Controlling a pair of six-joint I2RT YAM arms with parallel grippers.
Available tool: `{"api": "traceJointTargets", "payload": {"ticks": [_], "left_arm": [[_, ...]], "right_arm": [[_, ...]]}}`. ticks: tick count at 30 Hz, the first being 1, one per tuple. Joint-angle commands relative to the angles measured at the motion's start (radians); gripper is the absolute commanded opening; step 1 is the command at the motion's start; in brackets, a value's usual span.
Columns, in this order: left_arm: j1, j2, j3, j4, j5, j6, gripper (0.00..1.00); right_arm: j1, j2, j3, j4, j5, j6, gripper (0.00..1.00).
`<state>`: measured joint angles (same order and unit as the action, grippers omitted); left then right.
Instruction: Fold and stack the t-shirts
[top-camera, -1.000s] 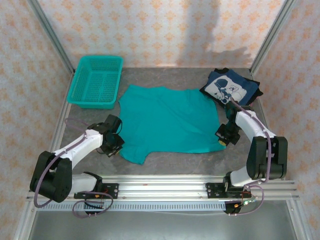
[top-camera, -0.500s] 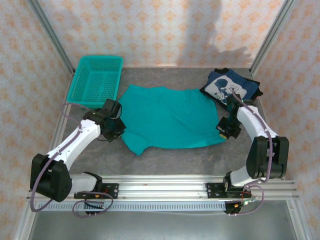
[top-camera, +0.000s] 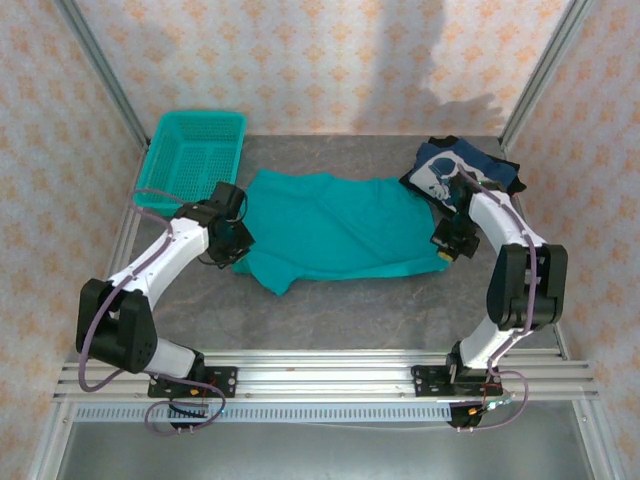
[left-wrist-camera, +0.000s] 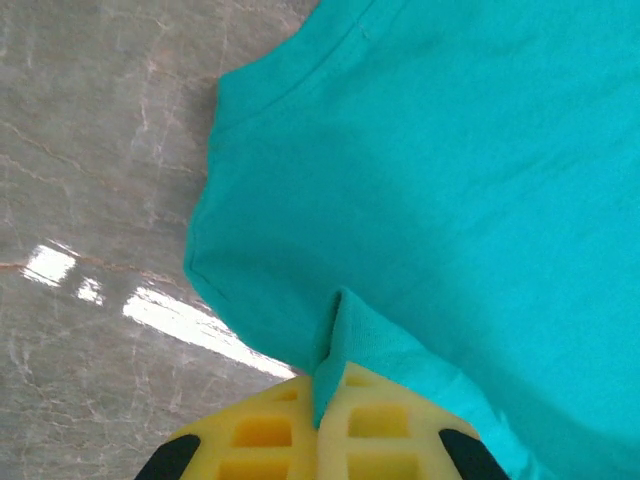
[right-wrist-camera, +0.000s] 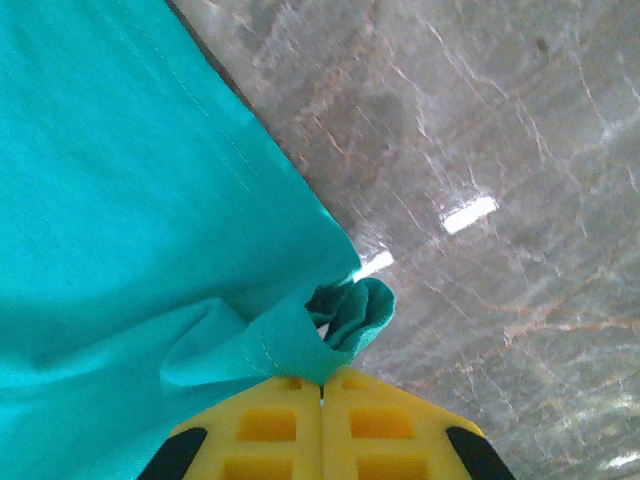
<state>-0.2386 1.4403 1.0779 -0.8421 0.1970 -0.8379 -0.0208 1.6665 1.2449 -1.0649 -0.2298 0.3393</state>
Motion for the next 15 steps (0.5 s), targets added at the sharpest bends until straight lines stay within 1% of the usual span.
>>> {"api": "traceJointTargets", "payload": {"ticks": [1, 5, 15], "left_arm": [[0.016, 0.021, 0.041, -0.026, -0.052, 0.035, 0.00], [0.026, 0.035, 0.049, -0.032, -0.081, 0.043, 0.00], [0.053, 0.070, 0.081, -0.032, -0.098, 0.060, 0.00]], "right_arm": [[-0.007, 0.046, 0.054, -0.007, 0.043, -0.026, 0.00], [-0.007, 0.098, 0.098, -0.004, 0.038, -0.036, 0.00], [-0.009, 0.169, 0.167, -0.004, 0.048, -0.052, 0.00]]}}
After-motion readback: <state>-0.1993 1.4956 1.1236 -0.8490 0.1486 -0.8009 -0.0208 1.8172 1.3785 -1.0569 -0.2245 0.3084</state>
